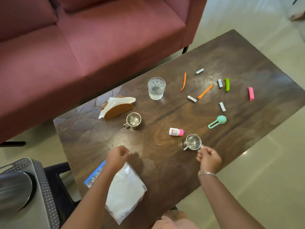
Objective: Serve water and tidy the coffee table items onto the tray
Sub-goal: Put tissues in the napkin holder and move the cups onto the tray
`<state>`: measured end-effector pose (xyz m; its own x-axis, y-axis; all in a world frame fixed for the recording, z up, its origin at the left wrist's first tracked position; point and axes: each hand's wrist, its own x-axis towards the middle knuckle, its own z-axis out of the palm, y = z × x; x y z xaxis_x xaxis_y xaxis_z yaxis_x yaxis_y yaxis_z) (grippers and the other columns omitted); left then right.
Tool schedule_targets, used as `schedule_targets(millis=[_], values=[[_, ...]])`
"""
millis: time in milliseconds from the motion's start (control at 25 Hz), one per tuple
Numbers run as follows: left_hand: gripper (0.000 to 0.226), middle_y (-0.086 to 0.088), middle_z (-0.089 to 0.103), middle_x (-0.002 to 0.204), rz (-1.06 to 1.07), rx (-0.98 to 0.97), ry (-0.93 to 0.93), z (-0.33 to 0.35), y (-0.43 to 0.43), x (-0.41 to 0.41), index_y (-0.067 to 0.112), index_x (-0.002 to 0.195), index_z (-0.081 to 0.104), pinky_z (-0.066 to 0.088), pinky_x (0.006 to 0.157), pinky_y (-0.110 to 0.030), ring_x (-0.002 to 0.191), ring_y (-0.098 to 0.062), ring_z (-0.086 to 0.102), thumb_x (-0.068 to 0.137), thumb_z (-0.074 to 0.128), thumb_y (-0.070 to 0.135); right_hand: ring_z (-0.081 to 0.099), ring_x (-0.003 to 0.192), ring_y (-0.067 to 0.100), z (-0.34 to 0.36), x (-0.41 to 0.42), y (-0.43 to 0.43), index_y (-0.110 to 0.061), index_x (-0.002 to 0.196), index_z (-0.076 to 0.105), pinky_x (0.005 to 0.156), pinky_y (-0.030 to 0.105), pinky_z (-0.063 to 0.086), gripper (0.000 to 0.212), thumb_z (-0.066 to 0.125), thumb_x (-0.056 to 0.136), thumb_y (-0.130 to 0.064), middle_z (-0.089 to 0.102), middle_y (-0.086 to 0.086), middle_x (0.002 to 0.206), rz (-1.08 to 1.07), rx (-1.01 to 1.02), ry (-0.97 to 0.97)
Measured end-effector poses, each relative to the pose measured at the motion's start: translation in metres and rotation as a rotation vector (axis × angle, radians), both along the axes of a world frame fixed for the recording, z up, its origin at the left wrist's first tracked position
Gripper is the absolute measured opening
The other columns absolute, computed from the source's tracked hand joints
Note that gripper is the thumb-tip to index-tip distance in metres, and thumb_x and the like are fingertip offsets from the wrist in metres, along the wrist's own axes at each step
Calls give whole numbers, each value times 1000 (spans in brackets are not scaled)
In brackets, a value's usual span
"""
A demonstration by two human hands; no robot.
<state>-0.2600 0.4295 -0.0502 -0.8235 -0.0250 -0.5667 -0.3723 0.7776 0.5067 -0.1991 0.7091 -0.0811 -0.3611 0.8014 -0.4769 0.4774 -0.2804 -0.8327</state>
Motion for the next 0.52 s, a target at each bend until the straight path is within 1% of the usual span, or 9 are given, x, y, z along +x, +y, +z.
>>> schedule_targets(millis=[40, 80, 160, 240, 320, 440, 480, 520], values=[[14, -12, 70, 96, -2, -1, -11, -2, 2, 0, 5, 95, 67, 49, 82, -36, 92, -25, 63, 87, 58, 12, 51, 38, -2, -6, 4, -12, -7, 74, 61, 37, 9, 44, 10, 62, 83, -3, 55, 4, 62, -65, -91, -43], [14, -11, 70, 97, -7, -6, -22, -4, 2, 0, 5, 95, 67, 49, 81, -35, 91, -25, 63, 87, 58, 12, 52, 42, 1, -12, 6, -22, -11, 72, 60, 36, 10, 44, 13, 64, 82, -5, 55, 3, 63, -94, -180, -86], [13, -11, 70, 97, -7, -20, -32, -9, 2, 0, 7, 94, 67, 47, 79, -33, 91, -24, 63, 87, 58, 13, 50, 54, 9, -22, 3, -35, -9, 78, 60, 41, 16, 47, 9, 68, 81, -9, 53, 2, 65, -98, -337, -162], [12, -11, 70, 97, 12, -47, -18, -12, 0, -1, 7, 94, 66, 45, 76, -31, 89, -23, 62, 86, 59, 13, 48, 62, 13, -27, -7, -41, -7, 89, 59, 52, 22, 45, 13, 69, 81, -12, 51, 2, 68, -131, -456, -183], [14, -10, 68, 97, 41, -94, 14, -15, -4, -5, 6, 96, 64, 41, 71, -28, 85, -21, 57, 86, 59, 15, 51, 71, 14, -29, -18, -45, -8, 97, 59, 58, 22, 45, 18, 69, 82, -12, 51, 2, 73, -226, -545, -141], [17, -10, 65, 95, 79, -122, 25, -18, -9, -13, 7, 99, 61, 36, 70, -27, 83, -20, 52, 86, 59, 18, 54, 86, 16, -31, -28, -45, -7, 104, 60, 62, 22, 46, 23, 67, 83, -14, 54, 3, 81, -373, -615, -86], [17, -8, 64, 93, 96, -111, 17, -19, -10, -16, 7, 100, 60, 36, 70, -28, 84, -20, 53, 86, 58, 18, 53, 89, 16, -33, -29, -44, -7, 104, 61, 63, 22, 46, 21, 65, 85, -15, 55, 4, 87, -388, -624, -85], [17, -7, 63, 92, 112, -100, 7, -20, -11, -18, 8, 100, 60, 37, 69, -27, 83, -21, 55, 86, 58, 18, 52, 86, 15, -36, -30, -43, -8, 99, 61, 64, 21, 46, 15, 64, 86, -16, 54, 5, 95, -386, -634, -96]])
